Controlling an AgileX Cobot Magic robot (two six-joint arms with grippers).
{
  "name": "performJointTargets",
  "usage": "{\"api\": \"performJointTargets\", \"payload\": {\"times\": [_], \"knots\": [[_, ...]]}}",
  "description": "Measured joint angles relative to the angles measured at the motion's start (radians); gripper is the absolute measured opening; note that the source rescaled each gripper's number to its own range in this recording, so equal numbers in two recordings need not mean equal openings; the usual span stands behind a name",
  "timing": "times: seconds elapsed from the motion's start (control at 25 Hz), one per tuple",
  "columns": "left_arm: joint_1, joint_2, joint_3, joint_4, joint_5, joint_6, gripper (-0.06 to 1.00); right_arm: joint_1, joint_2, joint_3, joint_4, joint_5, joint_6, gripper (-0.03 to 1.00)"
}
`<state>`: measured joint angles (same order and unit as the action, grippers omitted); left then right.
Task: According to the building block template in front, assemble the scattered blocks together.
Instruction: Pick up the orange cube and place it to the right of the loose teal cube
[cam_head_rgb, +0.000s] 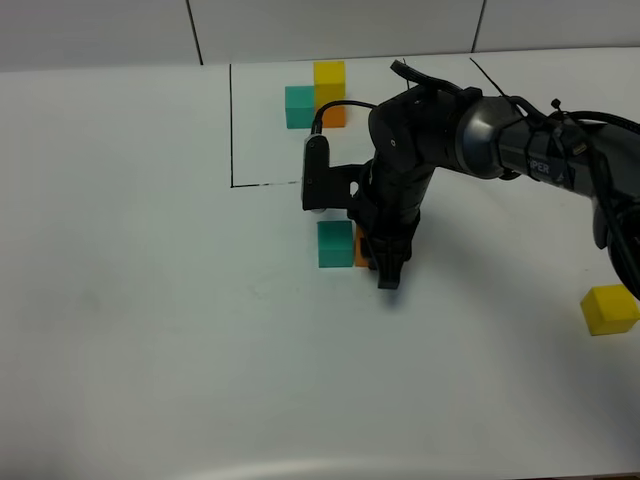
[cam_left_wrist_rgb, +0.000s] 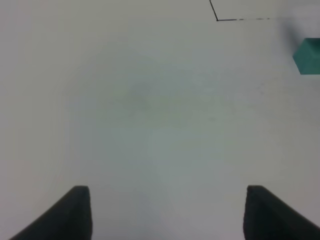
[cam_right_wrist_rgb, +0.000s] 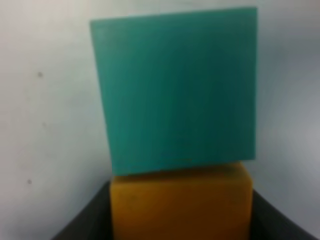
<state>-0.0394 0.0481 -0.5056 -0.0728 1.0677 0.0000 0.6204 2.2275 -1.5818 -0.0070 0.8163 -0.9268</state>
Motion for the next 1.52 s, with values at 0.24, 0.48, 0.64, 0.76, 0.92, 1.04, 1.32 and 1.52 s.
{"api": "performJointTargets", "payload": {"times": [0.24, 0.48, 0.64, 0.76, 0.92, 1.04, 1.32, 1.52], "knots": [[0.0, 0.0, 0.0, 0.0, 0.0, 0.0, 0.39, 0.001, 0.003, -0.001, 0.0, 0.0, -0.004, 0.02], [0.0, 0.0, 0.0, 0.0, 0.0, 0.0, 0.39, 0.001, 0.003, -0.001, 0.007, -0.002, -0.043, 0.02], [0.0, 0.0, 0.0, 0.0, 0.0, 0.0, 0.39, 0.001, 0.004, -0.001, 0.007, -0.005, -0.046, 0.02], [0.0, 0.0, 0.0, 0.0, 0.0, 0.0, 0.39, 0.001, 0.004, -0.001, 0.007, -0.005, -0.046, 0.02], [0.0, 0.0, 0.0, 0.0, 0.0, 0.0, 0.39, 0.001, 0.004, -0.001, 0.007, -0.005, -0.046, 0.02], [0.0, 0.0, 0.0, 0.0, 0.0, 0.0, 0.39, 0.001, 0.004, -0.001, 0.007, -0.005, -0.046, 0.02], [0.0, 0.0, 0.0, 0.0, 0.0, 0.0, 0.39, 0.001, 0.005, -0.003, 0.012, -0.001, -0.05, 0.02], [0.0, 0.0, 0.0, 0.0, 0.0, 0.0, 0.39, 0.001, 0.006, -0.002, 0.023, -0.001, -0.05, 0.11]]}}
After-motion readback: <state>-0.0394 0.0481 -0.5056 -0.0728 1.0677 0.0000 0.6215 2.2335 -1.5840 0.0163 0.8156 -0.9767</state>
